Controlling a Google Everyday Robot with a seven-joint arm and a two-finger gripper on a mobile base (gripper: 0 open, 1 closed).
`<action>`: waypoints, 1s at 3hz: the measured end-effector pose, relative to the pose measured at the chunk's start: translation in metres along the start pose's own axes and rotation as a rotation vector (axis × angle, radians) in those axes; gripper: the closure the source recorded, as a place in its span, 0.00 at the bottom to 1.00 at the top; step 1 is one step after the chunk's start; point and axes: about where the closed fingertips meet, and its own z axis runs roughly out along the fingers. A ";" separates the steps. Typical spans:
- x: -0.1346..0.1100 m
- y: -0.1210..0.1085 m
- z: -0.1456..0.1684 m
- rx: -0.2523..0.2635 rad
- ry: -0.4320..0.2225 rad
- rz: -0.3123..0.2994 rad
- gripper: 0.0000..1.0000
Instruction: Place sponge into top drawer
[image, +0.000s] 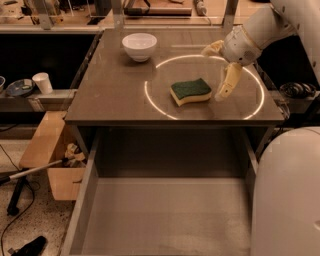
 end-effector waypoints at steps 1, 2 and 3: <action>0.001 -0.001 0.003 -0.001 -0.002 0.001 0.00; 0.008 -0.003 0.016 -0.016 -0.008 0.019 0.00; 0.017 -0.003 0.027 -0.033 -0.008 0.042 0.00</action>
Offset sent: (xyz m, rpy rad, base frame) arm 0.0023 -0.0015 -0.0280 0.0078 0.0663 -0.0005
